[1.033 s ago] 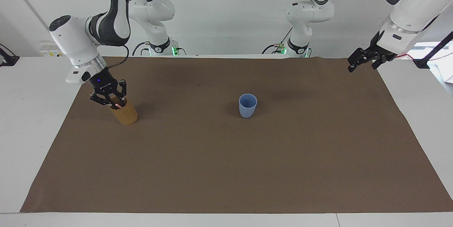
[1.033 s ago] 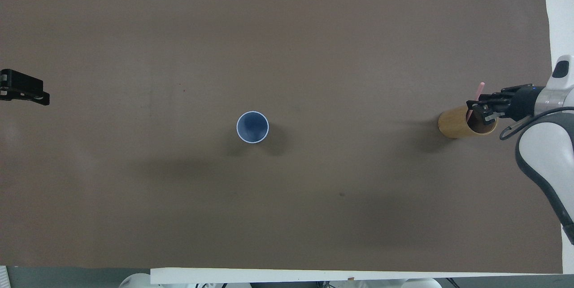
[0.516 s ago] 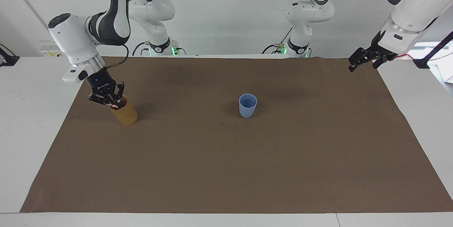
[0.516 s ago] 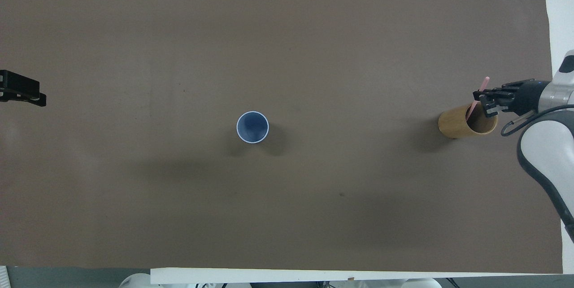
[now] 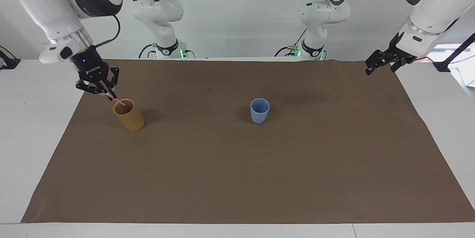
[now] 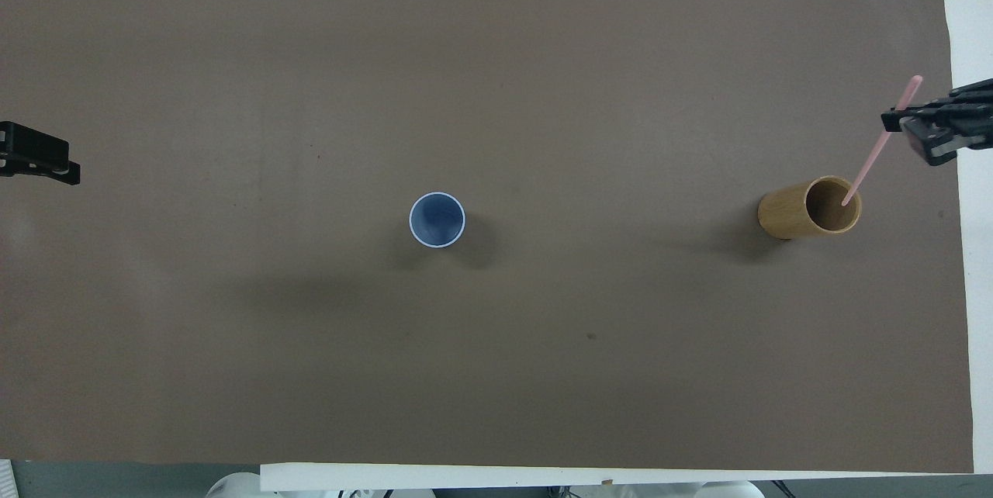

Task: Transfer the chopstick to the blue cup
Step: 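Grasp the pink chopstick and lift it out of the tan cup, then carry the chopstick with the right gripper over the blue cup, then lower the chopstick into the blue cup and open the right gripper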

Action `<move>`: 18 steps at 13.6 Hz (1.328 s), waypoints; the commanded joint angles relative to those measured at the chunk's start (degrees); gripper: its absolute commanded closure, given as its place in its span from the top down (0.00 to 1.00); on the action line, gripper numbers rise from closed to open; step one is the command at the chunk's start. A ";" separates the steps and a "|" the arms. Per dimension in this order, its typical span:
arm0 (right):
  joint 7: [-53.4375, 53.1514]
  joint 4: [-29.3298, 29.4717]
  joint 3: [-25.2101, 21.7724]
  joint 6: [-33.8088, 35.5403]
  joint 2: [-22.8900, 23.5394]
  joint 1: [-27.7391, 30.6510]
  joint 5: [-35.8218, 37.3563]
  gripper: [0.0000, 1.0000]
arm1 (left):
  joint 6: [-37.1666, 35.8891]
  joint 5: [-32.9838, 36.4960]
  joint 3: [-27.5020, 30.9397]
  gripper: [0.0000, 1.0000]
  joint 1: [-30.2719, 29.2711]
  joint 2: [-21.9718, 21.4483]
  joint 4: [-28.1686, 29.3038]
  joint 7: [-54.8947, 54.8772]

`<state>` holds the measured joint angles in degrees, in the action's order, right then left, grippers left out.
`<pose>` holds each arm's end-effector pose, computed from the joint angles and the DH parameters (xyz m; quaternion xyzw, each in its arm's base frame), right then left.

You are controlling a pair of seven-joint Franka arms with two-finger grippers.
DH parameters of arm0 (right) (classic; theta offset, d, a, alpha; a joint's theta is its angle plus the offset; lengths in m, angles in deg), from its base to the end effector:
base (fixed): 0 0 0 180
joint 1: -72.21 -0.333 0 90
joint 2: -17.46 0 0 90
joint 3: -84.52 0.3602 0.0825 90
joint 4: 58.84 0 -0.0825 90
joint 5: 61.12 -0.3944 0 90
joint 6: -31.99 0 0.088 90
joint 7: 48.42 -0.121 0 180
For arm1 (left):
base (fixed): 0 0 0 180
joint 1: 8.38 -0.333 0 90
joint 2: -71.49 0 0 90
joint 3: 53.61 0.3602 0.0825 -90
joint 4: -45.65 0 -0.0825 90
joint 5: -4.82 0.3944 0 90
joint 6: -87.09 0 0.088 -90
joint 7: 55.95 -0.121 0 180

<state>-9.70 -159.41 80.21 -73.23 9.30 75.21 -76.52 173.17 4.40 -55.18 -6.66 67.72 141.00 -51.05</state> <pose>0.5393 -0.0473 0.6720 -0.9530 -0.2464 -0.1553 0.0837 0.5302 -0.0319 0.6405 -0.9987 -0.0140 0.0481 0.0007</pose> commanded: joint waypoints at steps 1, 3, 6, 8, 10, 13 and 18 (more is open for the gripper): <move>-12.22 11.95 0.61 8.08 2.70 -4.64 1.33 0.00 | -1.09 -0.37 -0.01 1.00 -0.49 0.07 -0.61 -1.04; -26.08 14.44 0.70 7.50 3.76 -12.97 5.34 0.00 | -1.09 -0.37 -0.01 1.00 -0.49 0.07 -0.61 -1.04; -46.93 10.76 0.96 -0.05 4.02 -26.43 11.69 0.00 | -1.09 -0.37 -0.01 1.00 -0.49 0.07 -0.61 -1.04; -56.52 10.58 0.96 -4.01 6.82 -32.59 13.36 0.00 | -1.09 -0.37 -0.01 1.00 -0.49 0.07 -0.61 -1.04; -63.91 10.58 0.96 -9.80 10.51 -38.13 16.34 0.00 | -1.09 -0.37 -0.01 1.00 -0.49 0.07 -0.61 -1.04; -70.45 10.66 1.05 -19.46 17.28 -42.36 19.17 0.00 | -1.09 -0.37 -0.01 1.00 -0.49 0.07 -0.61 -1.04; -73.61 9.88 0.96 -25.20 22.12 -45.01 20.31 0.00 | -1.09 -0.37 -0.01 1.00 -0.49 0.07 -0.61 -1.04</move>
<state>-81.08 -149.13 81.58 -96.69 30.88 30.87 -58.06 173.11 4.40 -55.18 -6.66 67.72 141.00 -51.06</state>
